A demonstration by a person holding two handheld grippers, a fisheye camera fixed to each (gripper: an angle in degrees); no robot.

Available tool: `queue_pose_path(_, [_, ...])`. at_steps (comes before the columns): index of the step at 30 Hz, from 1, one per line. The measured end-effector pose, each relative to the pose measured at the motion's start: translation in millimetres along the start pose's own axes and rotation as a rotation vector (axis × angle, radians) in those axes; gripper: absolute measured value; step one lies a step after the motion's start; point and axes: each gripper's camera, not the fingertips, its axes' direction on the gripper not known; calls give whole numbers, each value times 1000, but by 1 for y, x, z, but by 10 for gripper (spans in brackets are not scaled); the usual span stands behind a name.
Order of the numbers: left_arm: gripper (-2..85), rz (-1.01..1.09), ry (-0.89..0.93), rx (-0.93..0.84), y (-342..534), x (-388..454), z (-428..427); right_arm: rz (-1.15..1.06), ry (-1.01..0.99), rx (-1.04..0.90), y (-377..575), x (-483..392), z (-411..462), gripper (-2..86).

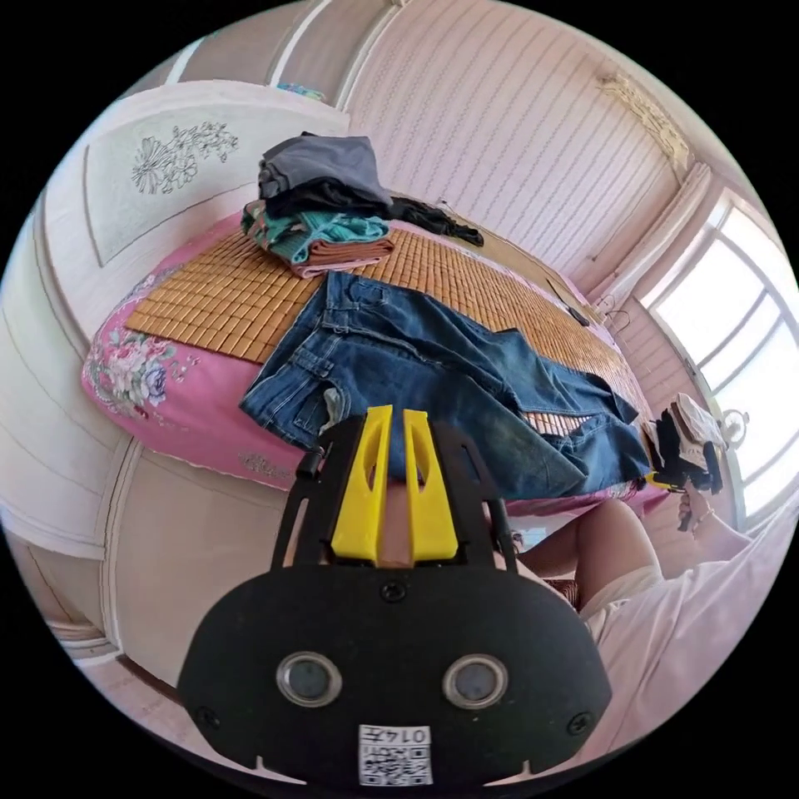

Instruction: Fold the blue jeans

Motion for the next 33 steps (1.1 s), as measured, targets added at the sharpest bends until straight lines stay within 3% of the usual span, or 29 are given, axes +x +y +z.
queue_pose_path(8, [58, 367, 31, -129, -85, 155, 113, -91, 220, 180, -57, 10, -14, 112])
queue_pose_path(12, [69, 522, 90, -191, -100, 251, 181, -71, 164, 189, -105, 32, 1, 122])
queue_pose_path(17, [80, 680, 197, -287, -89, 384, 282, 146, 81, 110, -156, 104, 62, 136])
queue_pose_path(24, [83, 767, 126, -370, -76, 447, 368, 135, -132, 187, -147, 144, 78, 7])
queue_pose_path(26, [85, 803, 96, -410, -66, 456, 389, 89, -159, 219, -142, 150, 69, 6])
queue_pose_path(30, [96, 839, 73, -367, -56, 466, 394, 69, -2, 238, -147, 151, 76, 66])
queue_pose_path(31, [103, 847, 98, -369, -53, 469, 396, 71, -15, 203, -156, 151, 90, 105])
queue_pose_path(33, [110, 846, 115, -370, -49, 472, 400, 52, -80, 119, -171, 147, 116, 99])
